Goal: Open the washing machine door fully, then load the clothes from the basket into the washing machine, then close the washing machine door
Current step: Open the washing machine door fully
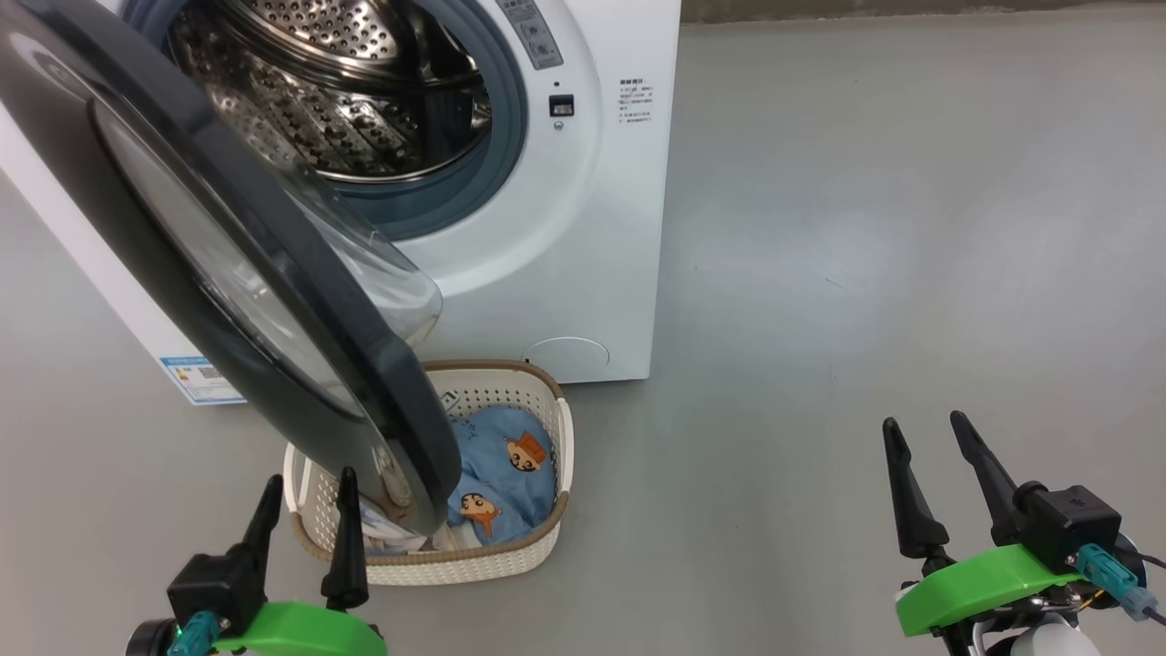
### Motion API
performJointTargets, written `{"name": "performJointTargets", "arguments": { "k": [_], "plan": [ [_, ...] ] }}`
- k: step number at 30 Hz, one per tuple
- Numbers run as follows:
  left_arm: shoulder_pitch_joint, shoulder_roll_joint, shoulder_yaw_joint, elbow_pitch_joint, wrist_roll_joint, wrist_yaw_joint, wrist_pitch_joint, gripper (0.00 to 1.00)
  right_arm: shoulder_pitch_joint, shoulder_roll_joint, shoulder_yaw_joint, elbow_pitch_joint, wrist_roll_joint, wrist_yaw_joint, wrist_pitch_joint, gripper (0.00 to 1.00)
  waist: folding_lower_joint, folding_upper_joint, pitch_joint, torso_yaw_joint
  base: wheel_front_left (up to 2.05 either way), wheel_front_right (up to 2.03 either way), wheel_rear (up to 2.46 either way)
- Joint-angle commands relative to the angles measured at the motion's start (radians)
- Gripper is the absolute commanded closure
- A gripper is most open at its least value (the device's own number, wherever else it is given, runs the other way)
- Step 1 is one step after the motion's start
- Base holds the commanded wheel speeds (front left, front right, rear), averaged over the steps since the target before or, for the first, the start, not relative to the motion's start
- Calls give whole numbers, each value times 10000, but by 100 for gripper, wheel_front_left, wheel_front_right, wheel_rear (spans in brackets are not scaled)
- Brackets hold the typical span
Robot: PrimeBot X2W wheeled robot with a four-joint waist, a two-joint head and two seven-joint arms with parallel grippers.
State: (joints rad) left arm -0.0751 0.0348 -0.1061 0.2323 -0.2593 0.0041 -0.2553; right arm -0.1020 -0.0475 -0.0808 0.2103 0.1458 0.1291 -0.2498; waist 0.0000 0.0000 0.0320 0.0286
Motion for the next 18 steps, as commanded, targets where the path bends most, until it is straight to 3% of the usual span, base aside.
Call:
{"name": "performJointTargets", "arguments": {
  "k": [1, 10, 11, 12, 18],
  "plan": [
    [-229, 154, 327, -253, 21, 11, -65, 0, -143, -28, 215, -208, 64, 16, -120, 0, 0, 0, 4, 2, 0, 0, 0],
    [-245, 154, 388, -257, -56, -24, -65, 0, -179, -28, 256, -129, 139, 16, -120, 0, 0, 0, 21, 14, 0, 0, 0],
    [-240, 154, 389, -234, -133, -50, -65, 26, -183, -28, 262, -120, 135, 16, -120, 0, 0, 0, 17, 15, 0, 0, 0],
    [-234, 154, 376, -188, -203, -98, -65, 100, -186, -28, 269, -111, 131, 16, -120, 0, 0, 0, 13, 15, 0, 0, 0],
    [-236, 154, 403, -123, -224, -196, -65, 100, -194, -28, 267, -74, 105, 16, -120, 0, 0, 0, -15, 22, 0, 0, 0]
  ]
}}
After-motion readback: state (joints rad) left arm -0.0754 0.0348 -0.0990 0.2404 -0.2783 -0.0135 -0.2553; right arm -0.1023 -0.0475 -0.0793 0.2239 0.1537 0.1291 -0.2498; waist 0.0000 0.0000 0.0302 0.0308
